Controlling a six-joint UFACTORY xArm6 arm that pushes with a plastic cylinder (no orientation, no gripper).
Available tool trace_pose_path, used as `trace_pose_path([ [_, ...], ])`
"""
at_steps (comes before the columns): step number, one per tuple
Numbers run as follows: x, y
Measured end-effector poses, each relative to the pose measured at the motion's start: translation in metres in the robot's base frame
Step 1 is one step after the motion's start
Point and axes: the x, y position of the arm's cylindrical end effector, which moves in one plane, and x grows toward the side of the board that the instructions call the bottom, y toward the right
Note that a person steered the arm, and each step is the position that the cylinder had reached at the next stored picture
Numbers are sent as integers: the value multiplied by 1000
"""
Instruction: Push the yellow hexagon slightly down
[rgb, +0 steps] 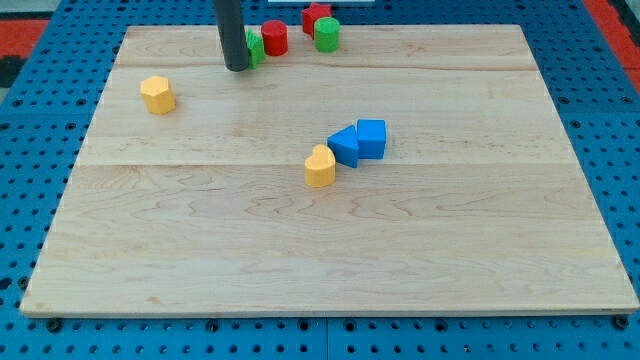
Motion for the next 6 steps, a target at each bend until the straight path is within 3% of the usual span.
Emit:
trace_pose_path([
  [1, -3, 0],
  [2, -19, -72],
  [3, -36, -107],
  [4, 35, -106],
  [5, 98, -46],
  [6, 81, -86],
])
